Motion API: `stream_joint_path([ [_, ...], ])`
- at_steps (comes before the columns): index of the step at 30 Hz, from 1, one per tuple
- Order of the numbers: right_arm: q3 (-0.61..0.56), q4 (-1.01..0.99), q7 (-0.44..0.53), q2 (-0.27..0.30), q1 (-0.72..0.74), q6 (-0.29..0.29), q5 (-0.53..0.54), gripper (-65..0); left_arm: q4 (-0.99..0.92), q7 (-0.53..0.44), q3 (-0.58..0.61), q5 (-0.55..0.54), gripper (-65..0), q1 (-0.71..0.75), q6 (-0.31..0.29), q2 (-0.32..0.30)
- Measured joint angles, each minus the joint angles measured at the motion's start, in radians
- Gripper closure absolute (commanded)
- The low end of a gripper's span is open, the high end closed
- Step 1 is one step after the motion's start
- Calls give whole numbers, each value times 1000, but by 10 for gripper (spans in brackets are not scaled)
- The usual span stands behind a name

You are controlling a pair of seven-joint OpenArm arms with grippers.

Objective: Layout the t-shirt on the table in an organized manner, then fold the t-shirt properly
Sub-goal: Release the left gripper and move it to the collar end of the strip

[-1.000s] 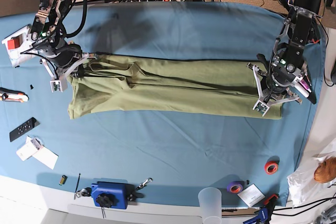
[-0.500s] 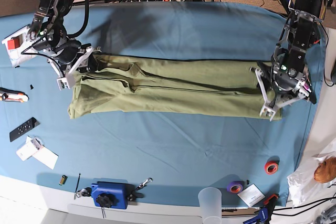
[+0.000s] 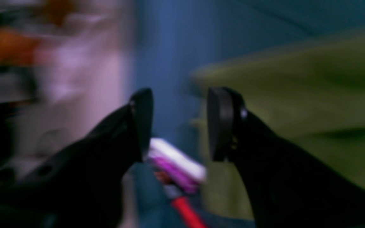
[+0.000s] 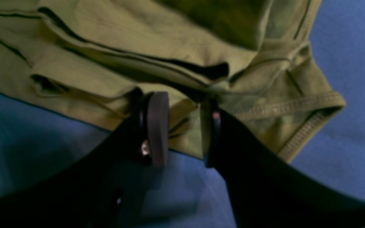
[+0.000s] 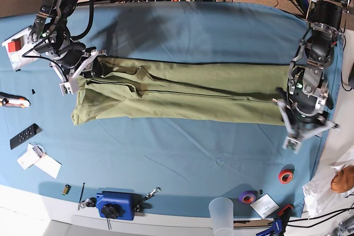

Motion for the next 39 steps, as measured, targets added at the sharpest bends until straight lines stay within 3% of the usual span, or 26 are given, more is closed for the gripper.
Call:
stream_joint_path([
  [4,0,0,-1,0,0,0,0,-175,-141,11,-1,-5,-286,-39,-3,55],
  [7,0,0,0,0,0,0,0,-175,-257,21,-42,-75,-286,-99,-23,85],
  [14,0,0,-2,0,0,0,-1,-175,-396,143,-322,-284,-286,-143,-127,108],
  [18,0,0,1,0,0,0,-1,-175,-401,148,-442,-365,-286,-121,-188,106],
  [24,0,0,0,0,0,0,-2,-175,-402,150,-468,-470,-286,-32,-234,109],
  [32,0,0,1,0,0,0,-8,-175,-397,116,-472,-478,-283,-8,-235,113],
  [36,0,0,2,0,0,0,-7,-175,-398,121,-472,-527,-199,-8,-235,114],
  [39,0,0,8,0,0,0,-8,-175,-401,141,-471,-586,-125,-4,-291,116],
])
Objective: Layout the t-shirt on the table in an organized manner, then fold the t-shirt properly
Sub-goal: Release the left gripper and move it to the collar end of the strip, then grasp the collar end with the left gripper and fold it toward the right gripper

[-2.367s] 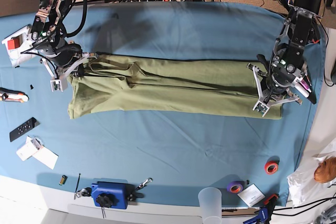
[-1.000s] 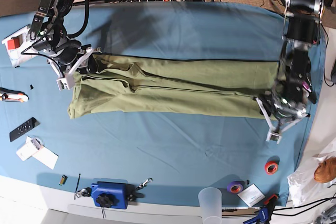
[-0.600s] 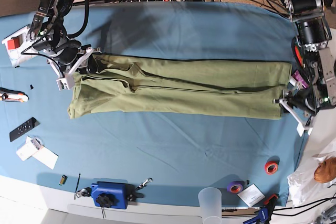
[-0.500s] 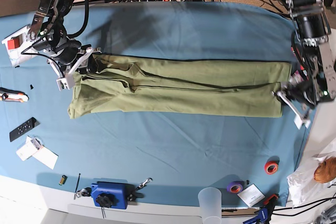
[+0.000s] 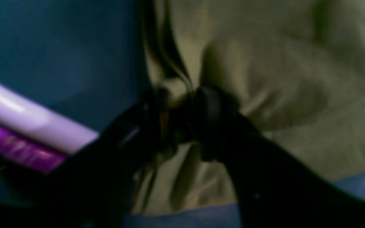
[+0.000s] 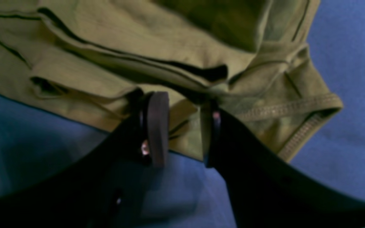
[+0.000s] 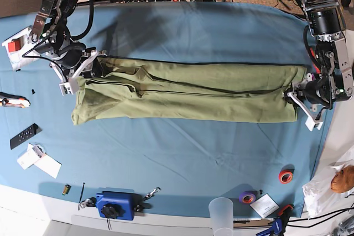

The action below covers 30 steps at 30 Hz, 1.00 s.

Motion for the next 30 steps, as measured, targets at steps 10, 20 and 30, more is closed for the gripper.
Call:
stream_joint_path([
  [10,0,0,1,0,0,0,0,-175,0,17,0,-45,0,-18,-45,2],
  [20,0,0,4,0,0,0,0,-175,154,25,1,-72,0,-55,-46,-51],
  [30,0,0,12,-1,2,0,0,-175,482,30,5,-195,0,146,-135,-5],
])
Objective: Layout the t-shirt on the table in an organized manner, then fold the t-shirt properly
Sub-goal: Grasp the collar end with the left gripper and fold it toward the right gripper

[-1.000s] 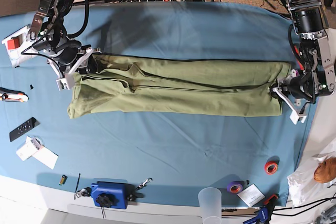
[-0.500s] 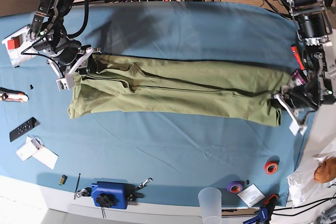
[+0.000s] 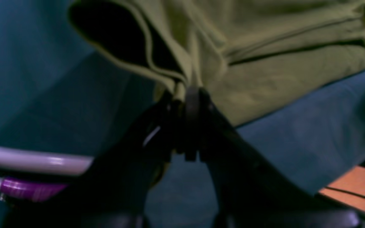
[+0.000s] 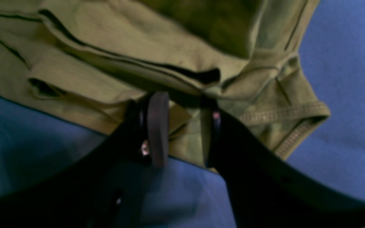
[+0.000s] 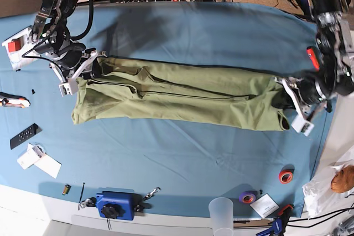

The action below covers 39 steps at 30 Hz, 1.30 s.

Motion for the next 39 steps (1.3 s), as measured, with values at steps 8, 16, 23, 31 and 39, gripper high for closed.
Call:
stream_joint_path([
  [8,0,0,0,0,0,0,0,-175,140,-85,55,88,0,24,2,115],
  [16,0,0,3,0,0,0,0,-175,139,-157,351,312,0,2,87,233],
  [23,0,0,3,0,0,0,-2,-175,59,-238,557,575,0,-84,182,374],
  [31,0,0,3,0,0,0,-4,-175,-63,-233,690,671,0,-118,230,438],
  [39,0,0,4,0,0,0,-4,-175,-63,-275,734,676,0,-119,252,437],
])
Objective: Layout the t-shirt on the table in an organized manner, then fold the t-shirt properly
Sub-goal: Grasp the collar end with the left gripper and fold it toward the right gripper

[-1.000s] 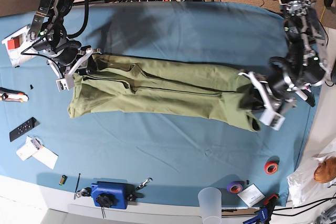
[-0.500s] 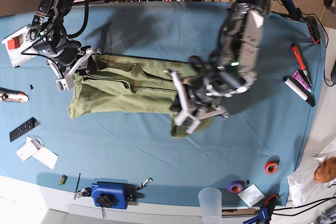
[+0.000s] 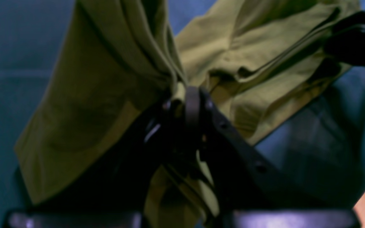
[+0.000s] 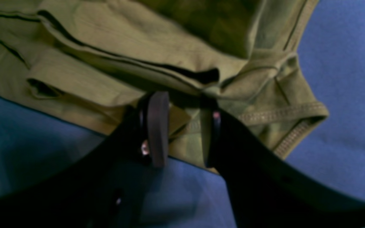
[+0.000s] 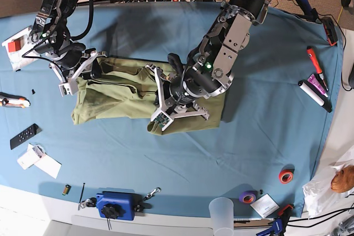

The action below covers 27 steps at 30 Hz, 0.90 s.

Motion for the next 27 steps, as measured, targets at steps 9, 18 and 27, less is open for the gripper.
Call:
stream_joint_path([
  [9,0,0,0,0,0,0,0,-175,0,-40,0,-3,-303,0,-7,0],
  [18,0,0,32,0,0,0,0,-175,41,105,2,-8,-310,-14,0,45],
  [27,214,180,7,-1,10,97,229,-175,101,165,-54,187,-289,-16,83,-27],
])
